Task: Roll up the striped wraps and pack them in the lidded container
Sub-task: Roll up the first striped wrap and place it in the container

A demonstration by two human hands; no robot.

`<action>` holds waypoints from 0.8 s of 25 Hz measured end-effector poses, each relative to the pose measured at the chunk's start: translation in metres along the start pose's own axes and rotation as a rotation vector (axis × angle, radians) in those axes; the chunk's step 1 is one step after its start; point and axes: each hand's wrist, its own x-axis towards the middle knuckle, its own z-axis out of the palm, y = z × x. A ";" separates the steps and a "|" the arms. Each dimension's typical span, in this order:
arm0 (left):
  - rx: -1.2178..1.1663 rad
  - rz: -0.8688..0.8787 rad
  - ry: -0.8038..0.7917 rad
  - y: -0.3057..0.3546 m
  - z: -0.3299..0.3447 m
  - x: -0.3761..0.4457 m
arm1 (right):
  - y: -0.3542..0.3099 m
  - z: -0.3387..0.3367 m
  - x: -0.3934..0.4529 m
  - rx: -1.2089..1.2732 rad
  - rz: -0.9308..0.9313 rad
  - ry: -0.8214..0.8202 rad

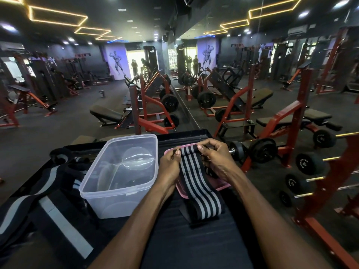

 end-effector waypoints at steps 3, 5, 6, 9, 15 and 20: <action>-0.025 0.034 0.041 0.001 0.000 -0.003 | -0.002 0.002 -0.002 0.000 0.007 -0.018; -0.029 0.048 0.047 0.000 0.000 -0.001 | -0.003 0.002 -0.004 -0.012 -0.025 -0.045; -0.046 0.044 0.042 0.001 0.000 0.000 | -0.003 0.001 -0.004 0.004 -0.040 -0.049; -0.063 0.031 0.043 0.001 -0.001 0.001 | -0.005 -0.001 -0.004 0.059 -0.046 -0.059; -0.025 0.093 0.077 0.001 0.002 -0.003 | -0.011 0.000 -0.010 0.011 0.057 -0.137; -0.056 -0.009 0.024 -0.001 0.002 -0.002 | -0.009 -0.005 -0.008 -0.031 0.012 -0.144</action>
